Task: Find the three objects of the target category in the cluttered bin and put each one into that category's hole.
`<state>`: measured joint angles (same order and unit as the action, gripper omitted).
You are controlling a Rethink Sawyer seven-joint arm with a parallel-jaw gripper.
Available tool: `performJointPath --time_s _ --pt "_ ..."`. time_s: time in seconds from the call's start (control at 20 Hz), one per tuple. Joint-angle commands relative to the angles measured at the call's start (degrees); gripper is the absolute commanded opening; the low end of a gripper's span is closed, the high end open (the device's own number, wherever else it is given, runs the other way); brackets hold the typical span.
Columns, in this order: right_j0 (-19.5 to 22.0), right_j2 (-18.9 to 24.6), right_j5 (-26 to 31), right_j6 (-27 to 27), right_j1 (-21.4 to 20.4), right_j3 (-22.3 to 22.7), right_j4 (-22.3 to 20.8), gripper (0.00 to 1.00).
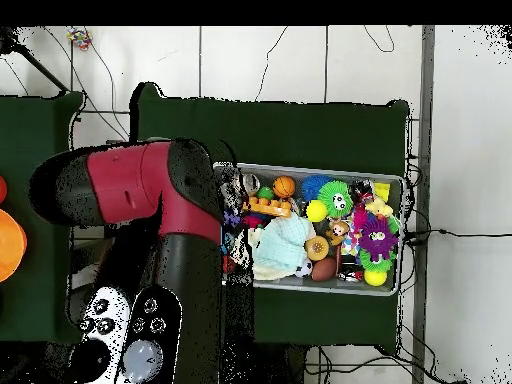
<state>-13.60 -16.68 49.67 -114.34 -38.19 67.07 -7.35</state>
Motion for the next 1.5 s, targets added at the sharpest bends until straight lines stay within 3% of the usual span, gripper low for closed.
performJointPath --time_s 0.05,0.3,0.5,0.7,0.85,0.95,1.05,1.2,1.5 --pt "3.3 5.5 0.7 1.2 3.7 4.8 -1.6 1.0" --pt "-1.6 -1.1 -3.7 -4.4 5.8 1.3 -8.4 1.0" --pt "0.3 1.4 -0.8 -1.5 5.8 1.0 -6.8 1.0" --pt "1.1 1.6 -3.8 -0.7 4.6 2.9 -8.1 1.0" --pt "-1.4 -1.5 -0.5 -2.6 2.7 1.6 -9.4 1.0" --pt "-3.7 -4.3 5.0 -2.5 -1.2 1.0 -9.7 1.0" --pt "-4.6 -4.7 7.6 -0.9 -4.3 2.2 -9.1 1.0" --pt "-5.1 -3.6 6.0 0.2 -7.6 7.1 -7.9 1.0" --pt "-8.9 -4.7 1.8 -5.5 -8.0 12.2 -8.5 1.0"
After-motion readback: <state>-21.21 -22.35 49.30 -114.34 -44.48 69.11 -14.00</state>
